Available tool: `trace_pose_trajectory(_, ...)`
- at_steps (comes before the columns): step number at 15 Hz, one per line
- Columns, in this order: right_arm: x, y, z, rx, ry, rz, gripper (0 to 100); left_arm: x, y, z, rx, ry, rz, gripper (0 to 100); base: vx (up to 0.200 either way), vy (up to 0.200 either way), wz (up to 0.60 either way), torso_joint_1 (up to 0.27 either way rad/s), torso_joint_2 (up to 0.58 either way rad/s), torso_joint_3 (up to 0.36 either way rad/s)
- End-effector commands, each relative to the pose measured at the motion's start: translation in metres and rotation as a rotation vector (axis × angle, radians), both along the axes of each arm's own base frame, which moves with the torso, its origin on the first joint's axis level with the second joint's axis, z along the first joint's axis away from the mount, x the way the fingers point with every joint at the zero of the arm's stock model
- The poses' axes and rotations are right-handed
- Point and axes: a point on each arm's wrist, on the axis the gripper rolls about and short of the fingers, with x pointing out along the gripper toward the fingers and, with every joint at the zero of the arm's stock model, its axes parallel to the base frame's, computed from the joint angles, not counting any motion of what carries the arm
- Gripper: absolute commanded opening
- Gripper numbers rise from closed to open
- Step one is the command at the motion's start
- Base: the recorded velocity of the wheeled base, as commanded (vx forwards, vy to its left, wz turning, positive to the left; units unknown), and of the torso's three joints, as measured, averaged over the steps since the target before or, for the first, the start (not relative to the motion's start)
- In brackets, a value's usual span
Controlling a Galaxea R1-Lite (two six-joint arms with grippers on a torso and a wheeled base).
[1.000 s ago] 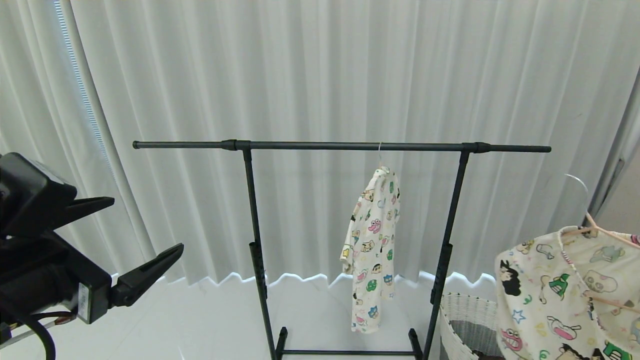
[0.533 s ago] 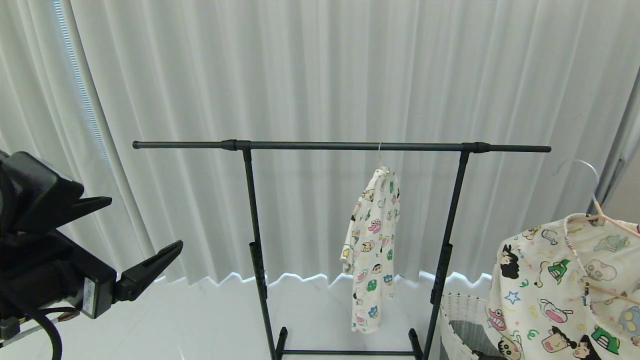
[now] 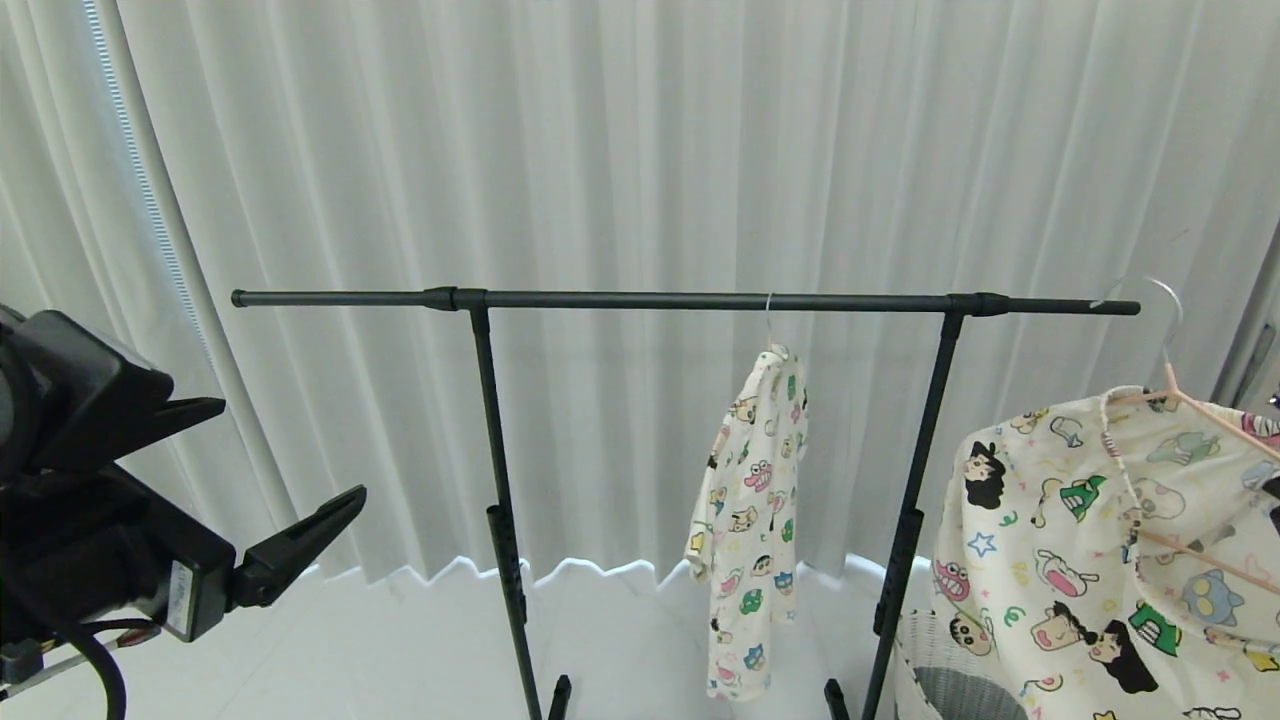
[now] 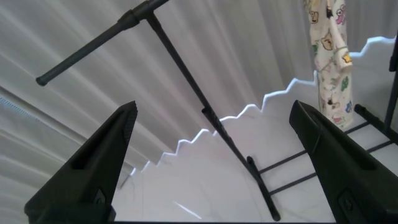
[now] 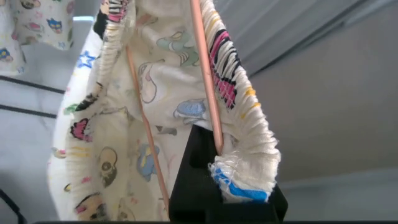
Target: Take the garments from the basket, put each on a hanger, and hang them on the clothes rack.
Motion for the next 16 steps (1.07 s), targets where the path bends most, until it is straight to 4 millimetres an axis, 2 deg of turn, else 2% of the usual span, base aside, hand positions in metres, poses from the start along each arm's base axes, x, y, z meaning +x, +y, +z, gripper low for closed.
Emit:
trace_pose_trajectory(1, 0.008, 0.003, -0.004, -0.002, 0.015, 0.014, 0, -0.001, 0.000, -0.002, 0.003, 0.003, -0.001, 100, 0.200, 0.000, 0.00, 0.002, 0.00, -0.007)
trace_pose_trajectory(4, 0.014, 0.006, -0.006, 0.001, 0.000, 0.026, 0, -0.001, 0.000, -0.003, 0.005, 0.008, -0.005, 100, 0.200, 0.000, 0.00, 0.002, 0.00, 0.002)
trace_pose_trajectory(7, 0.013, 0.007, -0.015, 0.009, 0.008, 0.033, 0, -0.001, 0.000, -0.003, 0.005, 0.008, -0.005, 100, 0.200, 0.000, 0.00, 0.007, 0.00, -0.001)
trace_pose_trajectory(14, 0.014, 0.010, -0.022, 0.046, 0.028, 0.028, 0, -0.001, 0.000, -0.007, 0.008, 0.021, -0.007, 100, 0.200, 0.000, 0.00, 0.002, 0.00, 0.004)
trace_pose_trajectory(16, 0.017, 0.011, -0.024, 0.054, 0.041, 0.025, 0, -0.002, 0.000, -0.008, 0.009, 0.022, -0.009, 100, 0.000, 0.000, 0.00, 0.000, 0.00, 0.000)
